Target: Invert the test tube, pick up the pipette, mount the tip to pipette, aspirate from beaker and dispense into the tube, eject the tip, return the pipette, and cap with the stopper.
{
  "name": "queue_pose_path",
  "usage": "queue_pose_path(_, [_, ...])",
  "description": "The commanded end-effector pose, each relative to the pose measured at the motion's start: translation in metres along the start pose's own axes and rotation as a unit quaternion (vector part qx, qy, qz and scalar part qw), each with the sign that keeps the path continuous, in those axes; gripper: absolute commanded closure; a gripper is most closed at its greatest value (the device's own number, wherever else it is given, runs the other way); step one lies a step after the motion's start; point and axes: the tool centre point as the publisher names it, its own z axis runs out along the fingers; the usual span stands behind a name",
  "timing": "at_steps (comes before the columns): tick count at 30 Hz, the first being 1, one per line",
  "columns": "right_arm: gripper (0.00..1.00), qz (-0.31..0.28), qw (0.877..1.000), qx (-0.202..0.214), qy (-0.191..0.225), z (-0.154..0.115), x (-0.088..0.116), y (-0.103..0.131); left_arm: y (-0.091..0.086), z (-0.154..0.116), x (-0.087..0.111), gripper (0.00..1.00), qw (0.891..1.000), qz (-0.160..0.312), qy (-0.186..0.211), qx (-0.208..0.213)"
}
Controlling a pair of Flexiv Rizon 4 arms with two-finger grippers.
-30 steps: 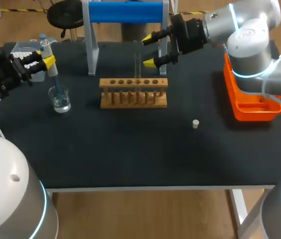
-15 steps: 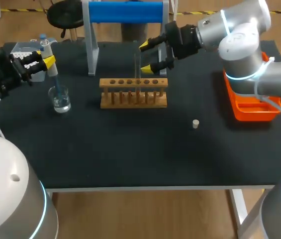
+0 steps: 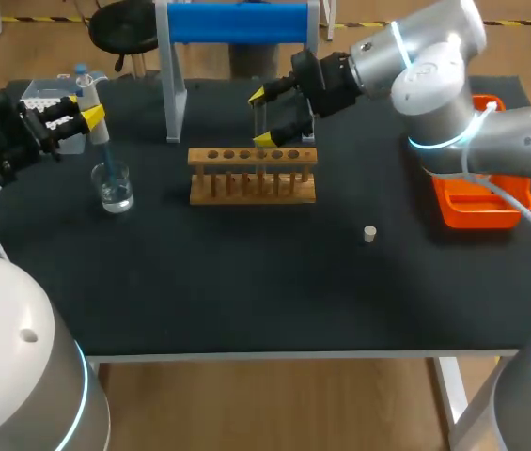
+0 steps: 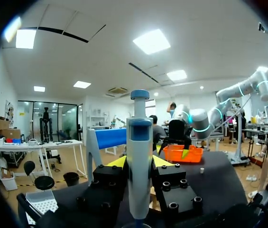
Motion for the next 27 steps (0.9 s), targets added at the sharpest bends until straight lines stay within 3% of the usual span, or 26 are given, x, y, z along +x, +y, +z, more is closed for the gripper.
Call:
queue_pose_path(1, [0.00,0.002,1.000,0.003,-0.001,0.012,-0.005,-0.005,0.000,-0.001,0.000,1.00,1.000,0.000,0.001,0.001])
queue_pose_path(27, [0.00,0.012,0.999,0.025,-0.034,0.021,0.003,-0.008,0.000,-0.001,0.000,1.00,1.000,0.000,0.001,0.001])
